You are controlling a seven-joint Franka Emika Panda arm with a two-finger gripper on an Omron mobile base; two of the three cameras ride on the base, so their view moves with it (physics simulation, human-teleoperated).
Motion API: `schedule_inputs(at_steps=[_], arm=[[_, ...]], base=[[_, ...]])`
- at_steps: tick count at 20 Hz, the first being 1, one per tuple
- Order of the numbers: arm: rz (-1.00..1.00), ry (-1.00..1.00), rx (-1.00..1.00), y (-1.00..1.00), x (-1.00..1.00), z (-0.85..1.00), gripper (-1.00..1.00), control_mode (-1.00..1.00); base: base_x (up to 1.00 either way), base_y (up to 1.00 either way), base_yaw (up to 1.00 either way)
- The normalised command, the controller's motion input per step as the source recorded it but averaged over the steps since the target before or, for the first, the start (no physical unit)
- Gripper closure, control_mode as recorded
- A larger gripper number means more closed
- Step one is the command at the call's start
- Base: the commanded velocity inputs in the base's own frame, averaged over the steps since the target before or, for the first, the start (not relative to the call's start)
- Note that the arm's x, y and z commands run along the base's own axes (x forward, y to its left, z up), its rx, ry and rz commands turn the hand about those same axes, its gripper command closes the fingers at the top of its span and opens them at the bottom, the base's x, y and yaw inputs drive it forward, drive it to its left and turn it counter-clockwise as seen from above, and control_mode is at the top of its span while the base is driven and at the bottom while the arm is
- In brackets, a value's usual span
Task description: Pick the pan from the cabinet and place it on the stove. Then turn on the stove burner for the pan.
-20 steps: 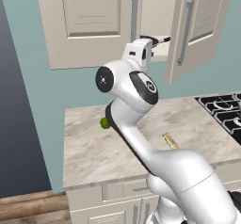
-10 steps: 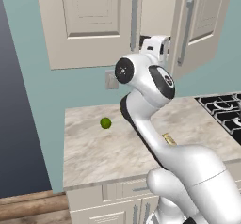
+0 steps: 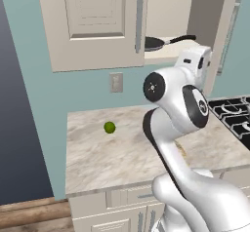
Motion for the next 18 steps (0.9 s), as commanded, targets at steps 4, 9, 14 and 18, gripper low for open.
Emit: schedule_inputs(at_steps=[4, 9, 14, 18], arm=[[-0.13, 0.09, 0.0, -0.51, -0.15, 0.0, -1.0, -1.0], [-0.07, 0.17, 0.0, -0.59, 0.05, 0.0, -1.0, -1.0], [-0.04, 0.18, 0.0, -0.63, 0.07, 0.0, -1.0, -1.0], [-0.03, 0.15, 0.0, -0.66, 0.0, 0.0, -1.0, -1.0]], base=[[0.0, 0.0, 0.0], [0.0, 0.0, 0.0], [0.0, 0.0, 0.0], [0.0, 0.0, 0.0]])
